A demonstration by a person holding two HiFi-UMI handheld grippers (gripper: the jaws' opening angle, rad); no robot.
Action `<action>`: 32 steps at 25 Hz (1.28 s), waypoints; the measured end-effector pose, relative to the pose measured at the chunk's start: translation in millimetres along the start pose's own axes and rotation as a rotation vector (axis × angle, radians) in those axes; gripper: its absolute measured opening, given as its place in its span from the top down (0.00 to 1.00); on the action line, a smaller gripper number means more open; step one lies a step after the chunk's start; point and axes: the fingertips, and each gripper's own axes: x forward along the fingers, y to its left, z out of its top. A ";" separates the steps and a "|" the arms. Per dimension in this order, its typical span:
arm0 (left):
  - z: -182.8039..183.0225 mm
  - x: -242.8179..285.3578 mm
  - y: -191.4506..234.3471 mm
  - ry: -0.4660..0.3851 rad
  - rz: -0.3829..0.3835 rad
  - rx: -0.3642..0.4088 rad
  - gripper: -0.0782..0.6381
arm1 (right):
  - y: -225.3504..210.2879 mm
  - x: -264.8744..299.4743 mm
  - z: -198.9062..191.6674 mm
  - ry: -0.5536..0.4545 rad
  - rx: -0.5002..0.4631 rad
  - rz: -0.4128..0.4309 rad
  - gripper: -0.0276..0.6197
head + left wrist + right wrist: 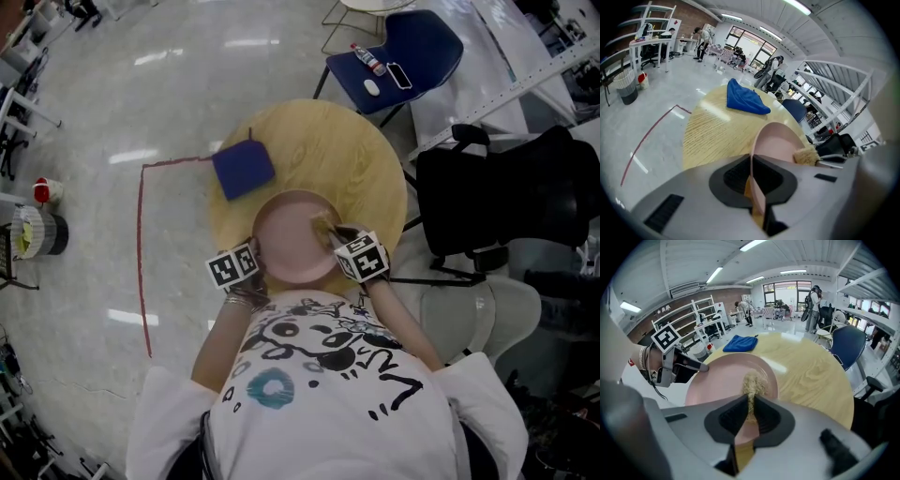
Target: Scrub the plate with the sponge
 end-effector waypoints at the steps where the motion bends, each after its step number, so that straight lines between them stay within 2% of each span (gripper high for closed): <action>1: -0.3 0.1 -0.1 -0.002 -0.002 -0.010 0.85 | 3.6 -1.3 -3.6 0.003 0.002 0.005 0.88; 8: 0.6 -0.4 -2.2 -0.004 -0.010 -0.027 0.85 | 34.7 -12.1 -24.7 0.038 0.024 0.070 0.88; 14: -1.1 1.7 -2.3 0.000 -0.036 -0.039 0.85 | 68.3 -8.5 -34.5 0.056 0.024 0.189 0.88; 21: -1.8 2.8 -3.6 0.005 -0.029 -0.026 0.85 | 99.9 2.8 -28.6 0.065 0.011 0.330 0.88; 27: -2.0 3.7 -3.9 0.010 -0.025 -0.003 0.85 | 121.3 15.5 -16.5 0.072 -0.004 0.415 0.88; 32: -0.8 3.0 -5.1 0.019 -0.016 0.073 0.85 | 135.8 25.3 -3.0 0.072 -0.069 0.448 0.88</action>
